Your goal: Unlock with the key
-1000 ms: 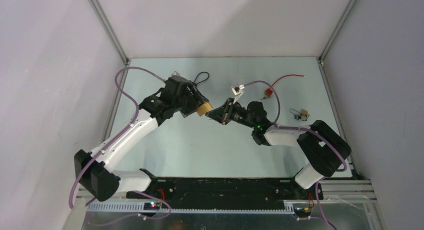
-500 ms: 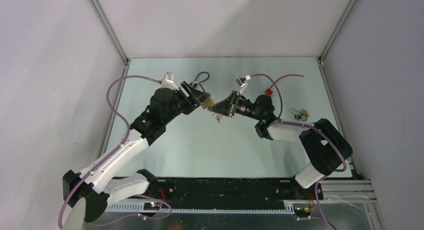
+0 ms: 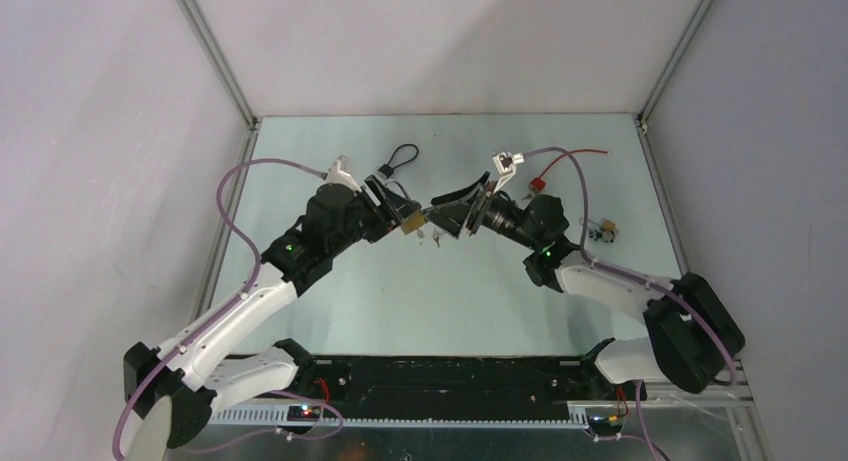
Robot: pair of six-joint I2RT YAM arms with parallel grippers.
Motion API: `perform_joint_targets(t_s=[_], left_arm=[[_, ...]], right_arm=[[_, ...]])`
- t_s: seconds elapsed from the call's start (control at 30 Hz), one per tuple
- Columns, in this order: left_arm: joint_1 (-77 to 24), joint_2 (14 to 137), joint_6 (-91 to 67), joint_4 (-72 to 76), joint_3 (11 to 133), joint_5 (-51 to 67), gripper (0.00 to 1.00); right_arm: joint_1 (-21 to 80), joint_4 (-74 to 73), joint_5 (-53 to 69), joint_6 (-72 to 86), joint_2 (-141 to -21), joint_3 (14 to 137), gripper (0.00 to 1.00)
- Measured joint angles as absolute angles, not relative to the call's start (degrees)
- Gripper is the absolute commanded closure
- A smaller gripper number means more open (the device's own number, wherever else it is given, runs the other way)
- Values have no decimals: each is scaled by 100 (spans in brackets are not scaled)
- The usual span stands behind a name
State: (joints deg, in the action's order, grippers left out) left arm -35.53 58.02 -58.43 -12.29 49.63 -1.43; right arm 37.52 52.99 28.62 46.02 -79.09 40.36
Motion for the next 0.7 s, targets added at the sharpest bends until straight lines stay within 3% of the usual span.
perform_joint_targets(t_s=[0.33,0.7], left_arm=[[-3562,5854,-5850,-1865,5144,-290,100],[-3562,5846,-5966,-1929,5144,-279,100]], right_arm=[[4523,4847,1566,2818,-7507,3859,24],[4829,4713,1090,2274,-8093,3863,45]])
